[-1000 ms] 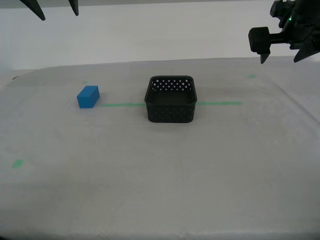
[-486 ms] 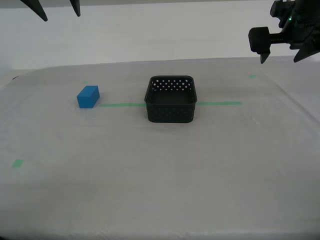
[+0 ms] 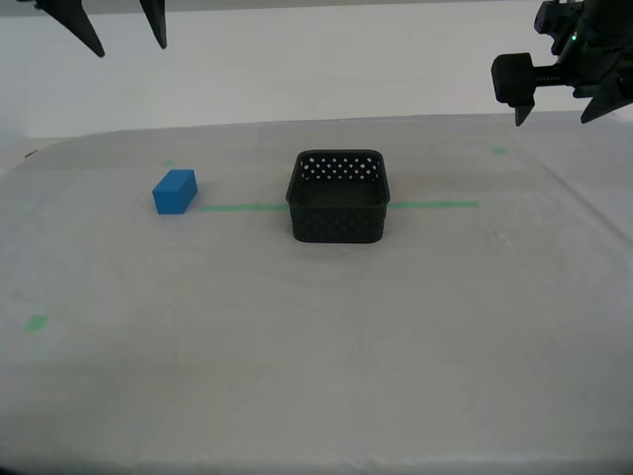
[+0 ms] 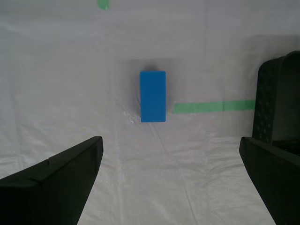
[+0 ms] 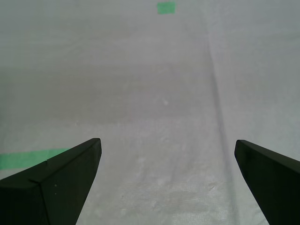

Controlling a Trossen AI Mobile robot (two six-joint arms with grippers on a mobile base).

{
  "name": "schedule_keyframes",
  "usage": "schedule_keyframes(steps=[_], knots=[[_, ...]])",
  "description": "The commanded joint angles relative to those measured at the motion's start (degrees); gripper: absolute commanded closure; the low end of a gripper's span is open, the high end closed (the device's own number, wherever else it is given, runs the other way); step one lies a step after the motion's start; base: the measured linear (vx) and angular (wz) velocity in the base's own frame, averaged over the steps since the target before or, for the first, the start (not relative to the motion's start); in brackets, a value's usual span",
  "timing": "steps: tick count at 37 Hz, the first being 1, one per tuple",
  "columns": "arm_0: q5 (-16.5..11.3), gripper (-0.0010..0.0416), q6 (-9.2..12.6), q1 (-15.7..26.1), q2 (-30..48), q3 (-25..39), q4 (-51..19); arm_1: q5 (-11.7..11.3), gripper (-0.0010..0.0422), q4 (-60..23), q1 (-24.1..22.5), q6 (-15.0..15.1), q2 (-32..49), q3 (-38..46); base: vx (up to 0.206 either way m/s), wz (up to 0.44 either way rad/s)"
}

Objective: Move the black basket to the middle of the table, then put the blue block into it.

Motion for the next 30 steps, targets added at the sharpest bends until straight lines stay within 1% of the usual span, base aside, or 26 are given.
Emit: schedule_keyframes(steps=[1,14,24,30], knots=[[0.09,0.0007,0.07,-0.02,-0.02,0.02,0.11,0.28,0.0009,0.48,-0.46,0.57,1.62,0.00,0.000,0.000],[0.09,0.0007,0.07,-0.02,-0.02,0.02,0.94,0.13,0.0010,2.67,-0.70,0.66,4.17,-0.90,0.000,0.000],[0.09,0.0007,0.07,-0.02,-0.02,0.02,1.01,0.13,0.0010,7.65,-0.70,0.72,4.15,-4.66,0.000,0.000],[0.09,0.0007,0.07,-0.02,-0.02,0.02,1.03,1.03,0.0010,10.75,-0.70,0.59,4.15,-8.20,0.000,0.000]])
